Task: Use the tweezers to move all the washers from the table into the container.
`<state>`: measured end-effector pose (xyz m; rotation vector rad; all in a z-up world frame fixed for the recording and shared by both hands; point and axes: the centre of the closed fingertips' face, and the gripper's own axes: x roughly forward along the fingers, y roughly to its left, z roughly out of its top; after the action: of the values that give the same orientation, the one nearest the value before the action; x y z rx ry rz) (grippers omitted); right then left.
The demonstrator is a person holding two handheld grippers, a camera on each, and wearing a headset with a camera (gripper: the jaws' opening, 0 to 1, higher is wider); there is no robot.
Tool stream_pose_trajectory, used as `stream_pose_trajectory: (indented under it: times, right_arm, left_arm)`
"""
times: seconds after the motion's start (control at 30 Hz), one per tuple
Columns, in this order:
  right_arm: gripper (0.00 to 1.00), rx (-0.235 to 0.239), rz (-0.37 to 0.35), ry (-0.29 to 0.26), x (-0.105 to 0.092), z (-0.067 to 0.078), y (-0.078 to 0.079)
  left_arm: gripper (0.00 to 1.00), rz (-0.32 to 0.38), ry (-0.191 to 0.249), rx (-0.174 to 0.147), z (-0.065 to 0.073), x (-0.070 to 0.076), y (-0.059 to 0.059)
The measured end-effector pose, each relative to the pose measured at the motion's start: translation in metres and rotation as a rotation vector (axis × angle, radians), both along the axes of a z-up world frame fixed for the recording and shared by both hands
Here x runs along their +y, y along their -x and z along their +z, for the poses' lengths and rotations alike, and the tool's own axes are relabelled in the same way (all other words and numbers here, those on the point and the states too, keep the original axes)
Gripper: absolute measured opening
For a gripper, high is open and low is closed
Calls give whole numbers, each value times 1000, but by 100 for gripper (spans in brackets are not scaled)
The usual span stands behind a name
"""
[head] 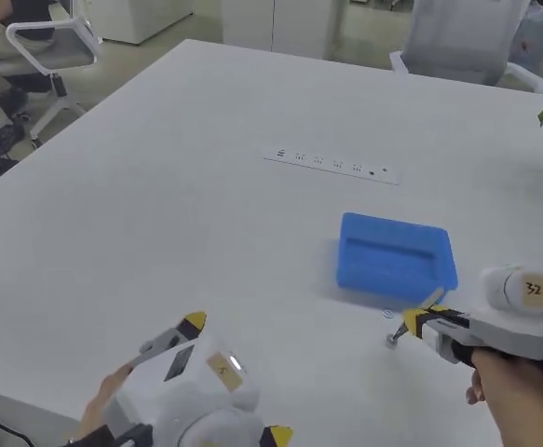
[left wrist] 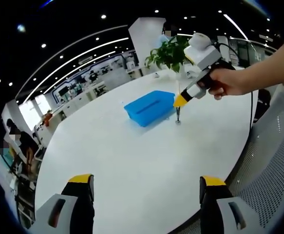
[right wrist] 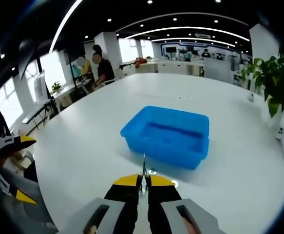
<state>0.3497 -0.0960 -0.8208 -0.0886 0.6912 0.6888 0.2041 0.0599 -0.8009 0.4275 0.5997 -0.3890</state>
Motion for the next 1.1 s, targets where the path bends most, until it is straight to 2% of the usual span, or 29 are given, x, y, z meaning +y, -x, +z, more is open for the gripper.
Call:
stream_pose_trajectory:
  times: [0.23,0.53,0.83,1.1]
  right_arm:
    - [2,-10,-3,-25,3,16,-3]
    - [2,-51,-3,-52,10,41,-11]
    - [1,-82,4,-67,18,57,-25]
    - [1,-112,-2,-80,23,69,-45]
  left_arm:
    - [92,-8,3,-3,0,-2,0]
    - [93,-5,14,-3,1,-2,0]
    - [93,-5,13,2,0,-2,0]
    - [93,4,14,4,0,0,-1]
